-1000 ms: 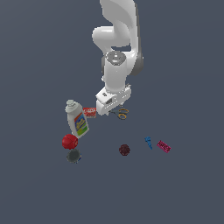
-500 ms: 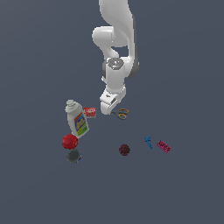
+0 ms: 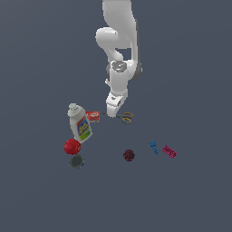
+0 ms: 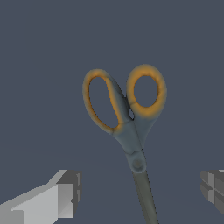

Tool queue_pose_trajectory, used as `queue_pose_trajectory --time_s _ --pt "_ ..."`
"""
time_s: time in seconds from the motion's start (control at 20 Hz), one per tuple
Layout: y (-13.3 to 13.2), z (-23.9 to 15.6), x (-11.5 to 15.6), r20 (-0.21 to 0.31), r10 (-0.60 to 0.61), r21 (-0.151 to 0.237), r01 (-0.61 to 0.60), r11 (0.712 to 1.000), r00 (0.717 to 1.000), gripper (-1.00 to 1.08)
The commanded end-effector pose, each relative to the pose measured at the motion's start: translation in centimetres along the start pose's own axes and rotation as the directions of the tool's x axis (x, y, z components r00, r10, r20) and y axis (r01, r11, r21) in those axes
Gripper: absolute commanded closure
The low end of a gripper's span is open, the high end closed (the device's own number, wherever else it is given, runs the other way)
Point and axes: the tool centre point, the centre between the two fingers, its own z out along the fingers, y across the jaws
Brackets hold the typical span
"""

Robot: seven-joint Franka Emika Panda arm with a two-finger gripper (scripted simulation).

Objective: Pick up a designated object from a clutter of objects.

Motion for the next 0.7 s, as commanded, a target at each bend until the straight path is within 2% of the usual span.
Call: queue_pose_trajectory --time_s 0.0,0.65 --pt "-0.4 0.2 -0.2 -0.001 -0.018 -0.001 0.018 1.0 1.0 -0.92" --pt "-0.5 1.7 -0.2 -0.001 -0.021 0.0 0.021 1.0 1.0 -0.92"
